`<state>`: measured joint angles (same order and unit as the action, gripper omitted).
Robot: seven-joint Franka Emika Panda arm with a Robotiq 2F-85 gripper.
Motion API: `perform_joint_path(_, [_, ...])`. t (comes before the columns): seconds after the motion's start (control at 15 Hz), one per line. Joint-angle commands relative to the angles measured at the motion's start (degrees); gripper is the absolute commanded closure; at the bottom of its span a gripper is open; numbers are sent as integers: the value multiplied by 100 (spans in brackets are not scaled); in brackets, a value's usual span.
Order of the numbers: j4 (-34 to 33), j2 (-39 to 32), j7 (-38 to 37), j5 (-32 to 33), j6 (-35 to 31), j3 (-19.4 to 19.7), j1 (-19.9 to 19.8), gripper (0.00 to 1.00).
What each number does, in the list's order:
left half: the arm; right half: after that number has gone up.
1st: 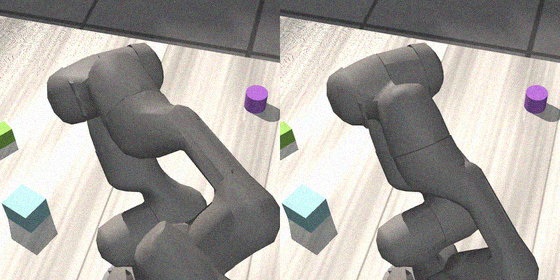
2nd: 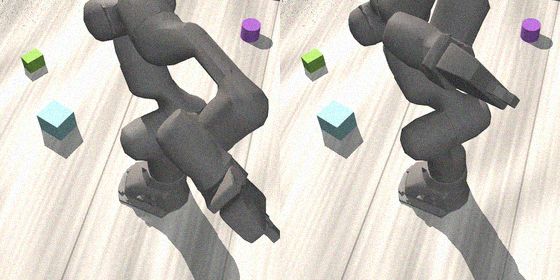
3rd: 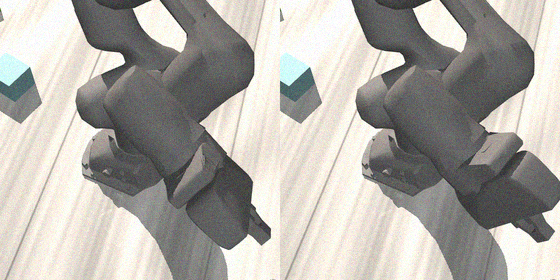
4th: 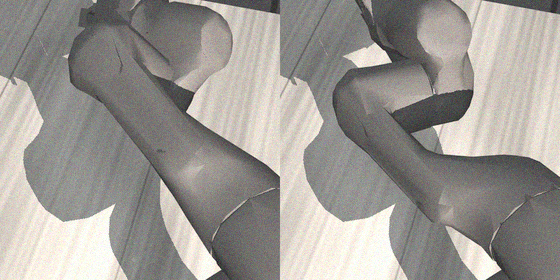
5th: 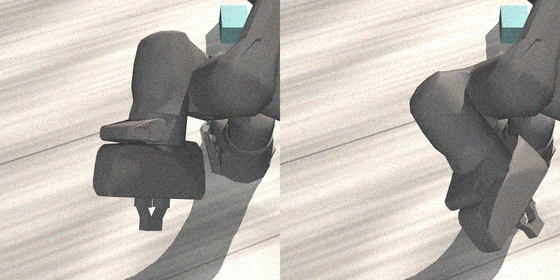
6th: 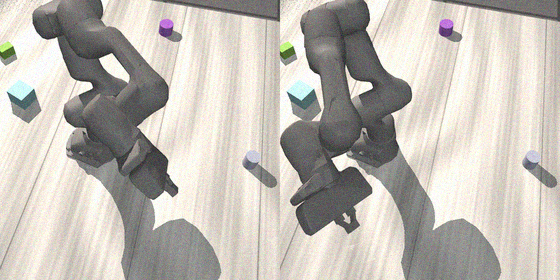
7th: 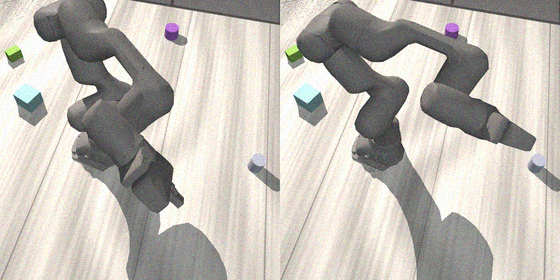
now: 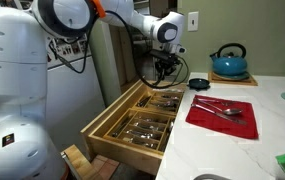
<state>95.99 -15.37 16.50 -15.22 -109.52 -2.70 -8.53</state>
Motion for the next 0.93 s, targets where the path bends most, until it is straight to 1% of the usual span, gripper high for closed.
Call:
perform_joint_path(0.0, [1398, 1119, -778, 11, -454, 351, 85, 95])
perform_joint_path(0.2, [2163, 1766, -1460, 264, -635, 560, 120, 95])
perform_joint_path(0.33, [2523, 2072, -1899, 434, -735, 673, 71, 95])
perform_joint_path(0.47, [2801, 2325, -2424, 761, -871, 784, -3, 96])
perform_joint_path(0.53, [2859, 2400, -2598, 915, -911, 827, -34, 96])
perform_joint_path(0.6, [2449, 2037, -2205, 686, -697, 823, 62, 82])
perform_joint_path(0.67, [2561, 2144, -2339, 786, -749, 864, 36, 82])
perform_joint_path(0.87, [2683, 2274, -2446, 820, -790, 891, 15, 82])
